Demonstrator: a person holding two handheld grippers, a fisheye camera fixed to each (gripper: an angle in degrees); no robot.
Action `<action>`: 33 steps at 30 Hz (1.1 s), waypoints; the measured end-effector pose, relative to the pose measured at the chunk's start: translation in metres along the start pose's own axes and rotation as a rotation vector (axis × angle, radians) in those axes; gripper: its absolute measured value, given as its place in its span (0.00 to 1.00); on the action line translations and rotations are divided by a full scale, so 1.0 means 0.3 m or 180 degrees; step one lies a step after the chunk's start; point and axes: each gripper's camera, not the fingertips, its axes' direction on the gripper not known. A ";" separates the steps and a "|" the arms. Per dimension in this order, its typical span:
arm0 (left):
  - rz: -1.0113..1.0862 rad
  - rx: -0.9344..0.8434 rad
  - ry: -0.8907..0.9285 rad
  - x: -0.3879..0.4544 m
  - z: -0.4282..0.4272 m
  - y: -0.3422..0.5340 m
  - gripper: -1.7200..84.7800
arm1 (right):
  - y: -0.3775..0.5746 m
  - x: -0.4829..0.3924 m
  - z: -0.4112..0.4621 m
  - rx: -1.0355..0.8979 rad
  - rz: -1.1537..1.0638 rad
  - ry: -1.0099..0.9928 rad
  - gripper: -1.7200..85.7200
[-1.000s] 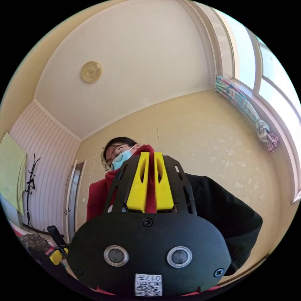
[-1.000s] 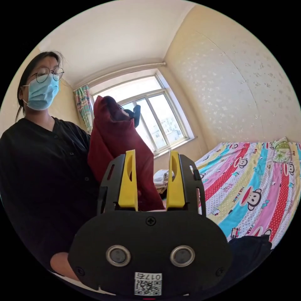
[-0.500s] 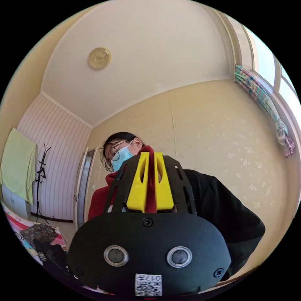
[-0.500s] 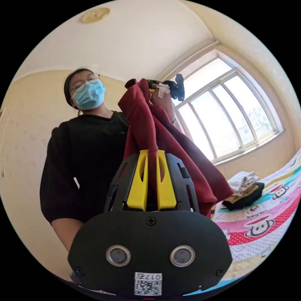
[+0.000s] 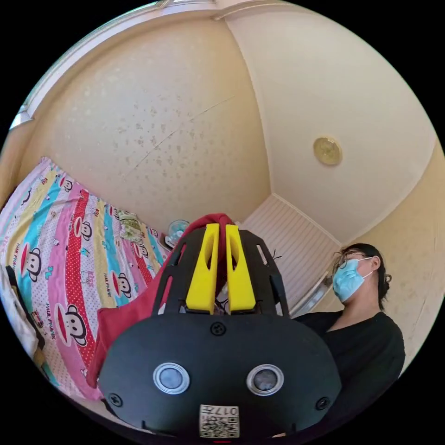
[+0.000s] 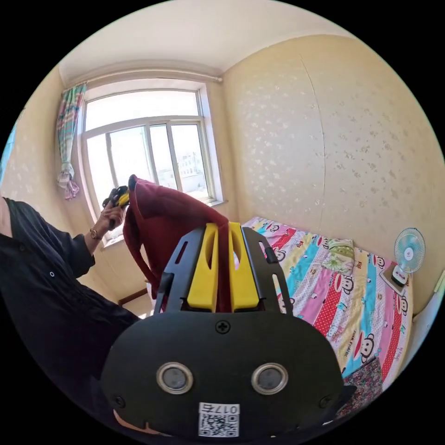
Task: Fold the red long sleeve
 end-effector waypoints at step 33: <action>-0.0939 -0.1692 -0.2154 -1.396 0.795 -0.327 0.12 | -0.085 0.731 1.280 -0.2069 0.1940 0.0191 0.12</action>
